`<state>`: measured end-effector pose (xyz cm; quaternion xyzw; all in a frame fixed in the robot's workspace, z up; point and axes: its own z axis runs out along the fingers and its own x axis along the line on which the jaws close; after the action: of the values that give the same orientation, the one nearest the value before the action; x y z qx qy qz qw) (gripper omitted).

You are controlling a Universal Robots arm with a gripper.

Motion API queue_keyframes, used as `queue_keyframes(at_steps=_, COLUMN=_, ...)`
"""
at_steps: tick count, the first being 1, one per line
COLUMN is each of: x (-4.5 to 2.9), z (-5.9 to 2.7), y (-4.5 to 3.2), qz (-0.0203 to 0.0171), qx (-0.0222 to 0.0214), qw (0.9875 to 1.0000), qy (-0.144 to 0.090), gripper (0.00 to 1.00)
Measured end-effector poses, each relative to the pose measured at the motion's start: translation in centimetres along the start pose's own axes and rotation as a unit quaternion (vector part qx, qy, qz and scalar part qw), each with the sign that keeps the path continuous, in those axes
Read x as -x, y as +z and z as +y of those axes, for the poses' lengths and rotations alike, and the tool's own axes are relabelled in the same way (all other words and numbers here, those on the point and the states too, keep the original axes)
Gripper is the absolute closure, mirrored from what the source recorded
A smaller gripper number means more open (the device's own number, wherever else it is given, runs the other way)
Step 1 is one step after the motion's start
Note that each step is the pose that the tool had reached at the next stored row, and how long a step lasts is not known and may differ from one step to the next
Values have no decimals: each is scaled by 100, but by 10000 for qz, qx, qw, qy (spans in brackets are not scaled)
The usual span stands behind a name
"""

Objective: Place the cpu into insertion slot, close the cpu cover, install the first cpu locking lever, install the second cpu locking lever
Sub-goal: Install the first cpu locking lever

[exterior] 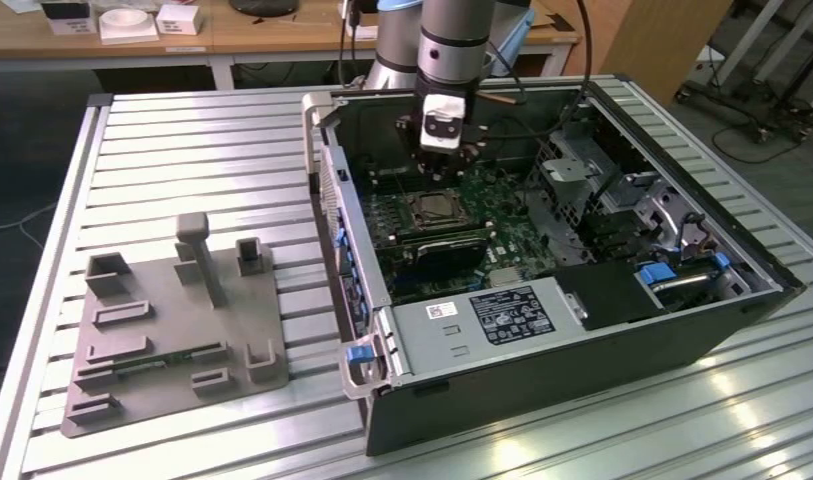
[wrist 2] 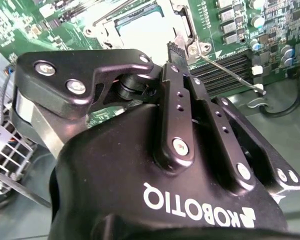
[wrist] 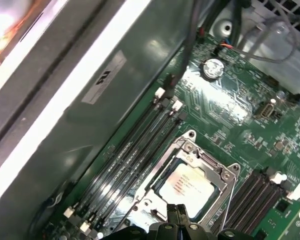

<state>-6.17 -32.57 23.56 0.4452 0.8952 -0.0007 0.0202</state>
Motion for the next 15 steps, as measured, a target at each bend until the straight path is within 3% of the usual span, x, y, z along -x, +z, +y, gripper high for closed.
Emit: queue_keyframes(at_steps=15, x=0, z=0, y=0, qz=2, qx=4, qw=9999, qy=-116, gripper=90)
